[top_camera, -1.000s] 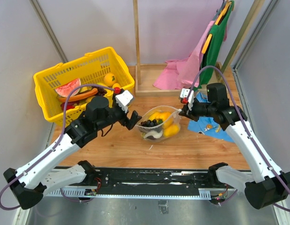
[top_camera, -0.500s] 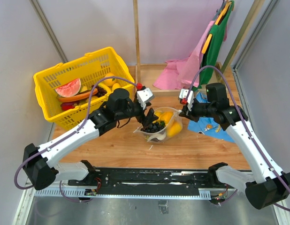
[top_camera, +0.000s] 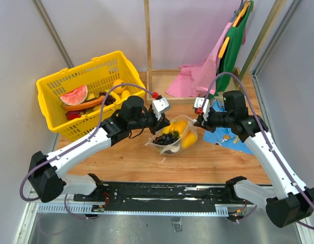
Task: Place the food in the zip-top bag and seal the zipper
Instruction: Adjust the zipper food storage bag at the center of the board.
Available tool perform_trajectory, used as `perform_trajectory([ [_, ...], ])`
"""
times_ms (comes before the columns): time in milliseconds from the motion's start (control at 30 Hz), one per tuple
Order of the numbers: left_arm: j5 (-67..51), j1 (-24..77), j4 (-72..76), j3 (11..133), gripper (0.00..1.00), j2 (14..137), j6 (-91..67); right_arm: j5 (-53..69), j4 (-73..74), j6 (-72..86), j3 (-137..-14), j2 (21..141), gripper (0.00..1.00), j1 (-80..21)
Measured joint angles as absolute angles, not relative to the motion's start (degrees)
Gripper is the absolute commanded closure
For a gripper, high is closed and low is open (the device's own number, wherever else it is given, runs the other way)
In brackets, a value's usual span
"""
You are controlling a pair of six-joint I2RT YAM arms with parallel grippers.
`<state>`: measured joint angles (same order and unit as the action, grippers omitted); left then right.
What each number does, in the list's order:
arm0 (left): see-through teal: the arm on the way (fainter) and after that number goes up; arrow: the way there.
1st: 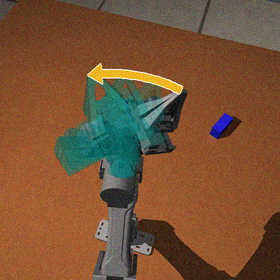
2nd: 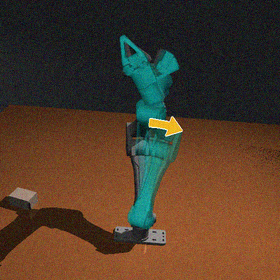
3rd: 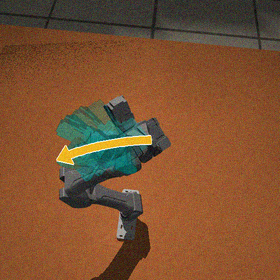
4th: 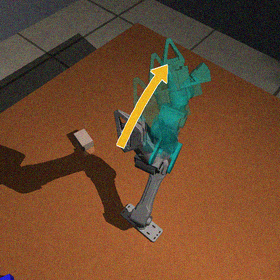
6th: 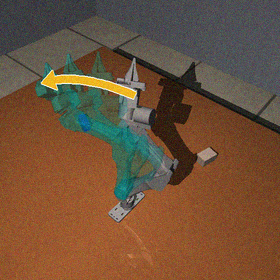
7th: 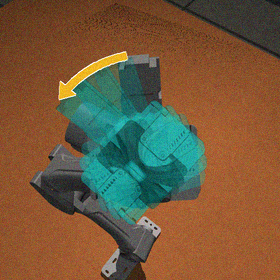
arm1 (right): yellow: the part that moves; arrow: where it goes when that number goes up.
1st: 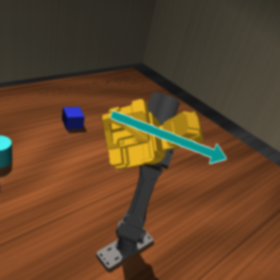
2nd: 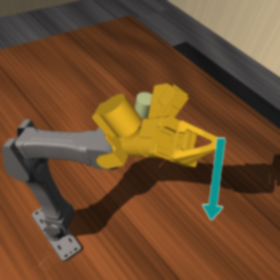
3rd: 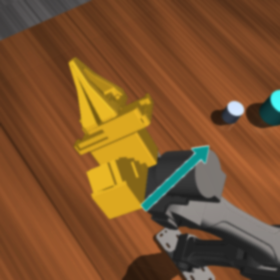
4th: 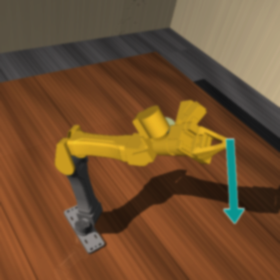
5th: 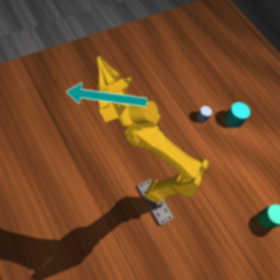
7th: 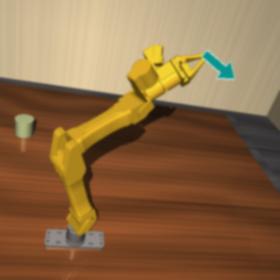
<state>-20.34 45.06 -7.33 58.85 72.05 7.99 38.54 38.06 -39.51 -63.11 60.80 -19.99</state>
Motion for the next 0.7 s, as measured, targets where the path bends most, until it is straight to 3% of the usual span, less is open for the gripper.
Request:
perform_trajectory([
  [100,-20.99,45.06,-7.33,58.76,1.0,71.92,8.19,39.22,36.84,-39.88,-61.84,60.23,0.89,-19.99],
  [300,-22.24,45.08,-6.74,57.17,1.0,70.04,8.14,40.97,31.31,-40.45,-55.92,59.02,0.83,-19.99],
  [400,-22.68,45.08,-6.02,56.71,1.0,69.49,8.14,41.91,28.88,-40.36,-53.32,58.89,0.99,-19.97],
  [700,-21.96,45.08,-5.67,55.79,0.96,68.49,8.4,43.59,28.84,-40.21,-55.16,57.95,0.99,-19.59],
])
